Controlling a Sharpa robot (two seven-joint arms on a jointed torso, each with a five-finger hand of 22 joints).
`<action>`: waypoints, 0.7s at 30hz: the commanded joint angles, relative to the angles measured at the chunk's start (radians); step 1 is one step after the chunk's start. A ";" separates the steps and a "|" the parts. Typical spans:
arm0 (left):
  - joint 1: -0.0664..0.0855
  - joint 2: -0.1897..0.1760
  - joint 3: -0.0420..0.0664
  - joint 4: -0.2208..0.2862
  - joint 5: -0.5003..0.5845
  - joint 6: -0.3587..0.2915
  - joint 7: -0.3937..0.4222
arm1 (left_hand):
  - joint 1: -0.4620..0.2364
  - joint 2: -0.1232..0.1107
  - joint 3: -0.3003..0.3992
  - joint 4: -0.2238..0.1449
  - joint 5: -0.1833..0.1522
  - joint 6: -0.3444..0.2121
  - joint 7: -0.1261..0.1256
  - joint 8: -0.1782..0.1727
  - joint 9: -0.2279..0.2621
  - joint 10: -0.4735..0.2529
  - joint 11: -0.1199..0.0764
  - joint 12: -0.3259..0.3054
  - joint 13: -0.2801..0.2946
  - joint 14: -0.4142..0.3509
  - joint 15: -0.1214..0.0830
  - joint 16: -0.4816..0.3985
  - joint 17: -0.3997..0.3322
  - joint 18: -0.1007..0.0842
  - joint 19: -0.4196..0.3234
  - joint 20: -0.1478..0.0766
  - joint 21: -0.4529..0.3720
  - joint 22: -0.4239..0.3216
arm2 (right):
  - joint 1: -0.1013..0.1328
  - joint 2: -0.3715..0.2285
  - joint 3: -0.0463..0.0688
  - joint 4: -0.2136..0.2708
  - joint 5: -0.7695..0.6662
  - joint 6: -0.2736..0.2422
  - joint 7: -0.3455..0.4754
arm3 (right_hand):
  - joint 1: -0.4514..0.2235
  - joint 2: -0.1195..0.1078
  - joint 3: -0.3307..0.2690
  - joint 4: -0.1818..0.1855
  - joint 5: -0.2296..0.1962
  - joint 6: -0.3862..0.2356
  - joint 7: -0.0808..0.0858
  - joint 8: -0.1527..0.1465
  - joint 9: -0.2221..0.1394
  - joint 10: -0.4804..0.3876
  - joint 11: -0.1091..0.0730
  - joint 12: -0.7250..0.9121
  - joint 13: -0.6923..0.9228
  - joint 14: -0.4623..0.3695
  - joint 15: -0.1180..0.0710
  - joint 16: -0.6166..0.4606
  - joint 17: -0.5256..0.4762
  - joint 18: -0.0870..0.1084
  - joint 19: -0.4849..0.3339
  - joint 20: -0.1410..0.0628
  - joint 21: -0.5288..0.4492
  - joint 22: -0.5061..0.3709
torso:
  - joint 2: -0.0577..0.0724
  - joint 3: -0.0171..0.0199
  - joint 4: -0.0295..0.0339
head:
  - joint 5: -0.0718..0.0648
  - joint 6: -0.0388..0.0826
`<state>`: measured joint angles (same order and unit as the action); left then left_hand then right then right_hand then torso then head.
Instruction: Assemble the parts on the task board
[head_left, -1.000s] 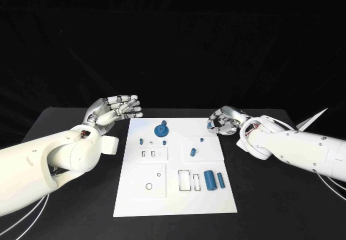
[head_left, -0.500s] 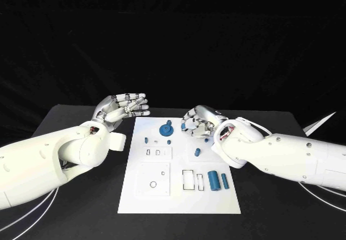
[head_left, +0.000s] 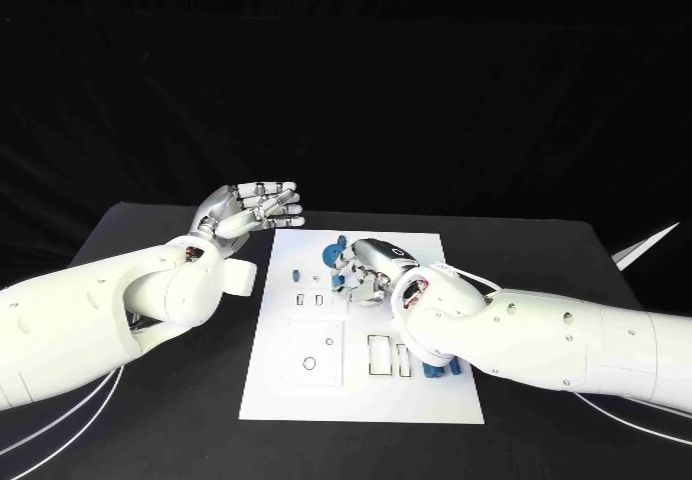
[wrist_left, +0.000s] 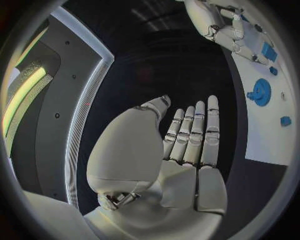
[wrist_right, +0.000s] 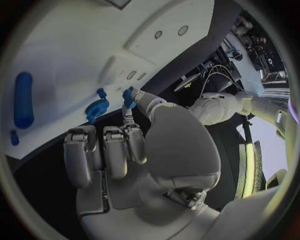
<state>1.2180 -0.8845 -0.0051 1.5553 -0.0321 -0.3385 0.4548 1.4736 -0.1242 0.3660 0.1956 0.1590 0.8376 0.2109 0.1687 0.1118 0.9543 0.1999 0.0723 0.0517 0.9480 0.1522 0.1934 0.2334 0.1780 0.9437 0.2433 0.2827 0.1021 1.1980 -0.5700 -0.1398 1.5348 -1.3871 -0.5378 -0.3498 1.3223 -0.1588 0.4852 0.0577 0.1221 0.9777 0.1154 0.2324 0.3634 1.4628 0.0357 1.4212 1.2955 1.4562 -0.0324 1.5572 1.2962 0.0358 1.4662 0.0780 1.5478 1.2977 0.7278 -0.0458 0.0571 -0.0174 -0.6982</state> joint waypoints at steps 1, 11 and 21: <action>0.001 0.003 0.000 0.000 -0.001 0.004 0.000 | -0.013 -0.015 0.018 -0.011 0.004 -0.008 0.033 0.008 0.014 -0.004 -0.002 -0.007 0.014 -0.012 0.000 0.000 0.016 0.002 0.006 -0.002 0.018 0.014 | -0.010 0.011 0.000 -0.008 -0.011 0.013 -0.001 | -0.019 0.043 0.066 -0.009 0.015 0.019 -0.006 0.078 0.065 -0.002 -0.006 -0.003 0.149 0.115 -0.004 0.014 0.275 -0.036 0.105 -0.009 0.023 0.273 | 0.001 0.0009 0.0018 | 0.003 -0.004; 0.001 0.003 0.000 -0.001 -0.001 0.002 0.001 | -0.014 -0.014 0.018 -0.011 0.004 -0.007 0.033 0.008 0.014 -0.003 -0.003 -0.007 0.014 -0.012 0.000 0.000 0.017 0.002 0.006 -0.002 0.019 0.015 | -0.029 0.039 -0.003 -0.019 -0.023 0.026 0.003 | -0.024 0.035 0.064 -0.012 0.014 0.015 -0.005 0.081 0.066 -0.001 -0.005 -0.003 0.150 0.115 -0.004 0.014 0.275 -0.036 0.105 -0.009 0.023 0.273 | 0.001 0.0014 0.0005 | 0.007 -0.010; 0.001 0.004 0.000 -0.003 -0.001 0.004 0.000 | -0.014 -0.014 0.018 -0.011 0.004 -0.007 0.033 0.008 0.014 -0.003 -0.003 -0.007 0.014 -0.012 0.000 0.000 0.017 0.002 0.006 -0.002 0.019 0.015 | -0.038 0.054 -0.005 -0.032 -0.042 0.033 -0.019 | -0.029 0.032 0.063 -0.011 0.014 0.014 -0.005 0.083 0.067 -0.001 -0.005 -0.003 0.150 0.115 -0.004 0.014 0.275 -0.036 0.105 -0.008 0.023 0.273 | 0.001 0.0013 0.0019 | 0.005 -0.014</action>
<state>1.2181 -0.8826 -0.0056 1.5519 -0.0321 -0.3379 0.4542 1.4736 -0.1242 0.3660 0.1956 0.1590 0.8376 0.2109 0.1687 0.1117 0.9544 0.1999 0.0723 0.0517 0.9480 0.1522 0.1934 0.2341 0.1780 0.9437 0.2433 0.2827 0.1022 1.1612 -0.5172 -0.1446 1.5046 -1.4232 -0.5090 -0.3644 1.3222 -0.1588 0.4877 0.0551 0.1221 0.9777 0.1154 0.2327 0.3634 1.4628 0.0357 1.4212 1.2955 1.4562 -0.0324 1.5572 1.2962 0.0358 1.4662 0.0780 1.5478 1.2977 0.7285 -0.0446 0.0583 -0.0123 -0.7103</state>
